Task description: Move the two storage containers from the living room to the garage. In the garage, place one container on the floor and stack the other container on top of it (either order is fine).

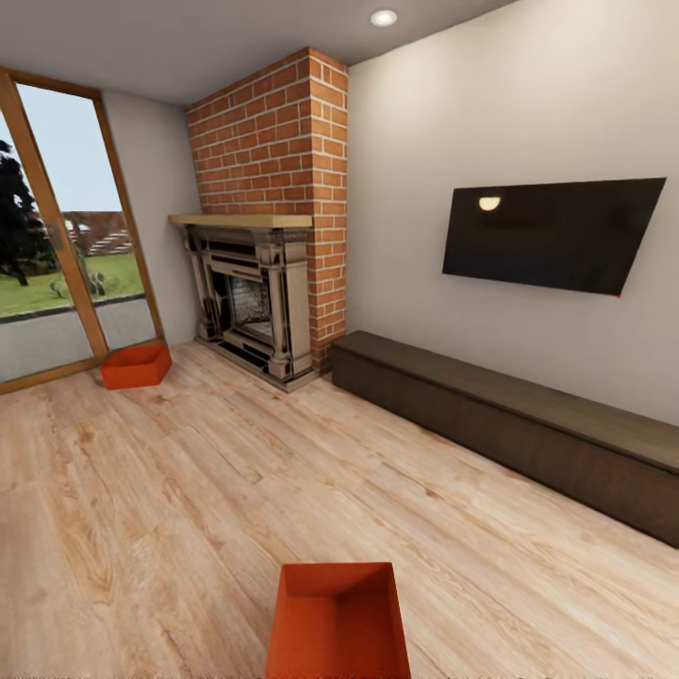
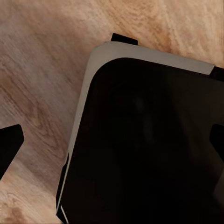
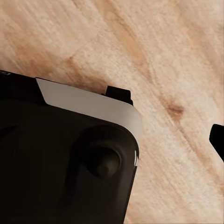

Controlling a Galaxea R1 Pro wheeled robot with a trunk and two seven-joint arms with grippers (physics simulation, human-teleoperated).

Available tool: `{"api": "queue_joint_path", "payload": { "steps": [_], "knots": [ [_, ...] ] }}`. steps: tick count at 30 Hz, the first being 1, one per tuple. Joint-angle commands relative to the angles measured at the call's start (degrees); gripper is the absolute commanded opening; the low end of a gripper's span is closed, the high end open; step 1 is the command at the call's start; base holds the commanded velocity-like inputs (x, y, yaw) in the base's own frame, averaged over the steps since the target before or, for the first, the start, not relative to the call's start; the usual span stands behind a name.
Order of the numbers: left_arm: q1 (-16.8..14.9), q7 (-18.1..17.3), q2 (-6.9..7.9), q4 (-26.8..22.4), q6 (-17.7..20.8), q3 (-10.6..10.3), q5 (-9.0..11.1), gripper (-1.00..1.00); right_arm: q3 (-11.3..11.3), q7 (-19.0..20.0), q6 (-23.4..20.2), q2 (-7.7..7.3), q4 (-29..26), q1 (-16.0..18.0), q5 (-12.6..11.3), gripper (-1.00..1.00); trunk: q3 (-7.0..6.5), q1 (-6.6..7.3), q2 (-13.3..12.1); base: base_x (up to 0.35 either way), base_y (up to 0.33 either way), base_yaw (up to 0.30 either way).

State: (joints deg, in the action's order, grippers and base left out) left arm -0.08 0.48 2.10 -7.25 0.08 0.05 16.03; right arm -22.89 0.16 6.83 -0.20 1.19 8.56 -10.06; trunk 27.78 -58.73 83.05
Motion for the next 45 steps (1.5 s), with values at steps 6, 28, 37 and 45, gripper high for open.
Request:
{"api": "queue_joint_path", "payload": {
  "steps": [6,28,37,45],
  "knots": [
    [0.0,0.0,0.01,0.0,0.0,-0.1,0.3,1.0,-0.5,0.0,0.3,0.02,0.1,0.1,-0.6,1.0,0.61,0.0,0.0,0.0,0.0,0.0],
    [0.0,0.0,0.01,0.0,0.0,-0.1,0.2,1.0,-0.4,0.1,0.3,-0.06,0.1,0.1,-0.5,1.0,2.64,0.0,0.0,0.0,0.0,0.0],
    [0.0,0.0,0.01,0.0,0.0,-0.2,0.2,1.0,-0.5,0.2,0.2,0.07,0.1,0.1,-0.6,1.0,3.47,0.0,0.0,0.0,0.0,0.0],
    [0.0,0.0,0.01,0.0,0.0,-0.2,0.2,1.0,-0.6,0.9,-0.2,0.17,0.1,0.1,-0.4,1.0,4.21,0.0,0.0,0.0,0.0,0.0]
  ]
}}
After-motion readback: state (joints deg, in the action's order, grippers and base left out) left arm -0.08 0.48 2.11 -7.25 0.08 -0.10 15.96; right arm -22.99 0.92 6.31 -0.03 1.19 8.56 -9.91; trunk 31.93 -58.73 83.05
